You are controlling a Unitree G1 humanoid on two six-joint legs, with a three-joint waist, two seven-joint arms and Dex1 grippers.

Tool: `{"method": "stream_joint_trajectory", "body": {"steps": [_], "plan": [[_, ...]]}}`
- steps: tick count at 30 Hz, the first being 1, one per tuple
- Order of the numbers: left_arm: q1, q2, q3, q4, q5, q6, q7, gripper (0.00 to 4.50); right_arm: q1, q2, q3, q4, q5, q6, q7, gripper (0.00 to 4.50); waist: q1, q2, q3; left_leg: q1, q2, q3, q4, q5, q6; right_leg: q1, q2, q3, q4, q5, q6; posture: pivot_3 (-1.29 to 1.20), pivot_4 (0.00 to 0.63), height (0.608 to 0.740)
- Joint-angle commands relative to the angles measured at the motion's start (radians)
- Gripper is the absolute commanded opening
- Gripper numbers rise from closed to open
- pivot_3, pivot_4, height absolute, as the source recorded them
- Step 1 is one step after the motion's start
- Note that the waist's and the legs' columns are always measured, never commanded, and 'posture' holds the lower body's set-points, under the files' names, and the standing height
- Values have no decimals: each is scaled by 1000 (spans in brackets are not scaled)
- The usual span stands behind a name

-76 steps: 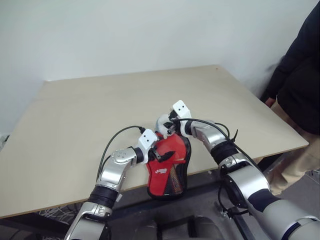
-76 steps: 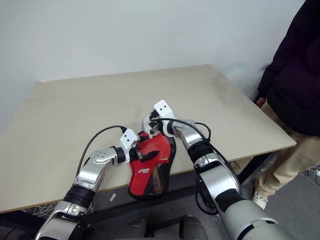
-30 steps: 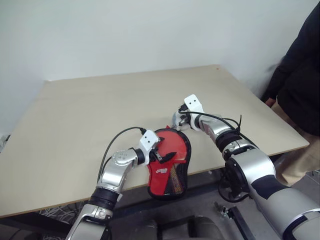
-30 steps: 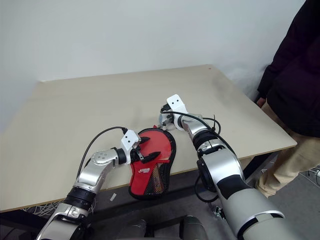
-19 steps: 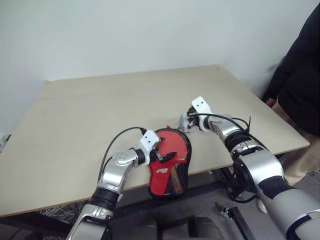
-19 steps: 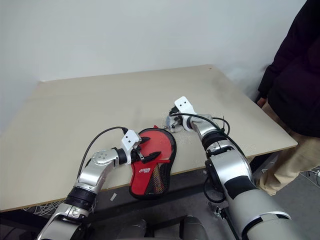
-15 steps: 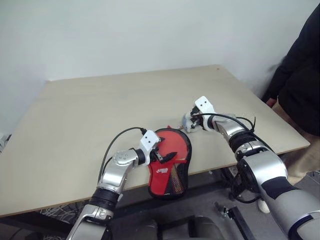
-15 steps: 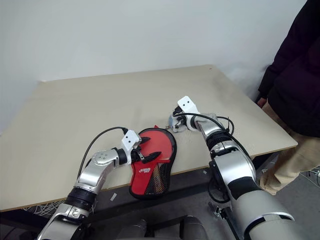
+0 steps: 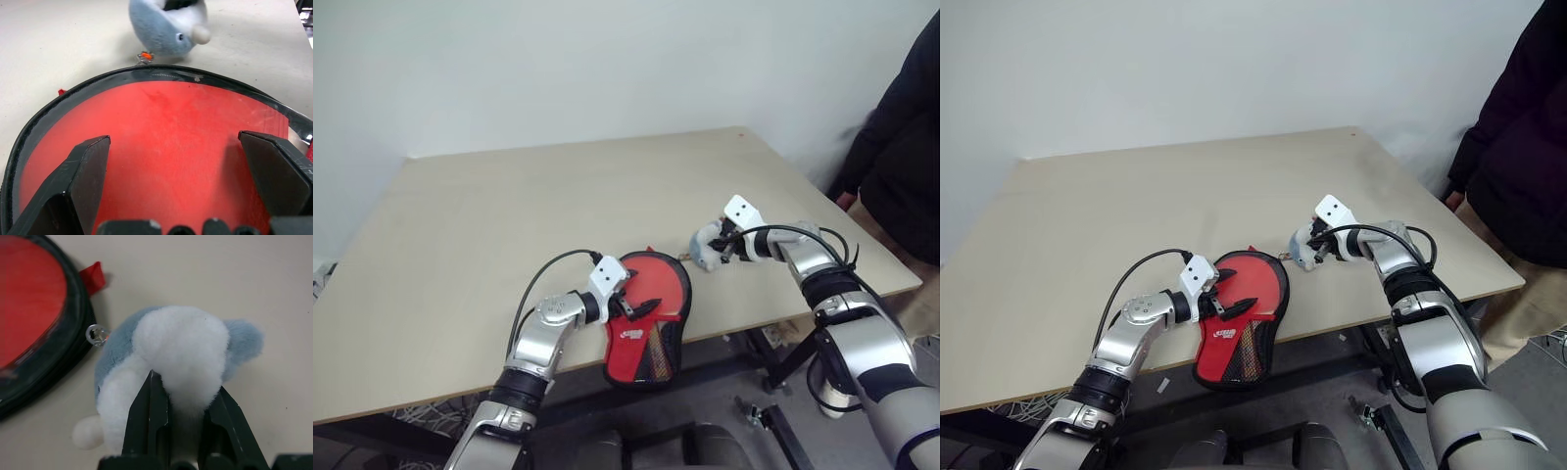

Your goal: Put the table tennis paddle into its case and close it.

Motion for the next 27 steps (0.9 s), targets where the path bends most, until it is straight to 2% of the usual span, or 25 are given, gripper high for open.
{"method": "stream_joint_trajectory", "body": {"steps": [1,11,27], "plan": [[25,5,-27,37,22,29,-4,4500,22,-74,-18,-97,2,33,32,276,2,0,0,0,0,0,0,0,0,0,0,0,0,0,0,0,0,740],[20,6,-31,40,20,29,-5,4500,112,-131,-24,-284,48,121,127,276,15,0,0,0,0,0,0,0,0,-1,0,0,0,0,0,0,0,740],[13,6,-36,50,21,25,-7,4500,342,-257,5,-749,200,316,369,276,20,0,0,0,1,0,0,-1,-2,-1,1,0,0,0,0,0,0,740]]}}
